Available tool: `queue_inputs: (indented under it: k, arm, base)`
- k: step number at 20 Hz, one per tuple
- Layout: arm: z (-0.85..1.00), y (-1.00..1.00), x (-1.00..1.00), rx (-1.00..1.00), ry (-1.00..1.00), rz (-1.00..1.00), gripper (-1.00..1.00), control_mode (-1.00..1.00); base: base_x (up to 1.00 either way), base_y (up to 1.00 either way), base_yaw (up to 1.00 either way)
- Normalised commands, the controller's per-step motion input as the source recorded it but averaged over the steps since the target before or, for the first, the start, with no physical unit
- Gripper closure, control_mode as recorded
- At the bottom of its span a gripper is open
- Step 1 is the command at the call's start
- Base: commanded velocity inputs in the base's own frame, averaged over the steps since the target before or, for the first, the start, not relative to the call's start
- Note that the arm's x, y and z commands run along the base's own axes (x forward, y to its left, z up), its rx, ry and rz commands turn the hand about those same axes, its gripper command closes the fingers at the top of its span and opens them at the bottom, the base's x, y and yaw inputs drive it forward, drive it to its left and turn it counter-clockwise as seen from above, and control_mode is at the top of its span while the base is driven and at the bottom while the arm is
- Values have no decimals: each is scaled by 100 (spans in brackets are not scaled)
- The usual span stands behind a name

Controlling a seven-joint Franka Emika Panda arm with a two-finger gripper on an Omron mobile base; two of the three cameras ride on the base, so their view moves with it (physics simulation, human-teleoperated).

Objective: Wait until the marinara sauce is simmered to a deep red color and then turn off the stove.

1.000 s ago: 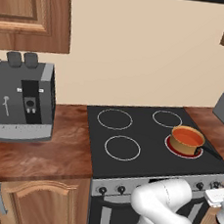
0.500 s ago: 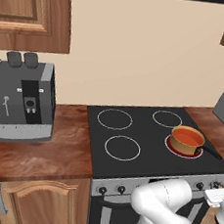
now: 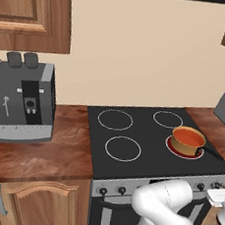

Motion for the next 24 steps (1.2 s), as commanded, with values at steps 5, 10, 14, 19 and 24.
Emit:
queue_inputs:
  k: [5, 10, 14, 19, 24]
  arm:
    - [-4, -14, 9, 17, 8, 5, 100, -100]
    - [-22, 0, 11, 12, 7, 0, 100, -100]
    - [-21, 0, 11, 9, 9, 0, 100, -100]
    - [-25, 0, 11, 9, 12, 0, 100, -100]
    - [-25, 0, 9, 12, 14, 0, 100, -100]
  base:
    - [0, 0, 0]
    - [0, 0, 0]
    - [0, 0, 0]
    - [0, 0, 0]
    - [0, 0, 0]
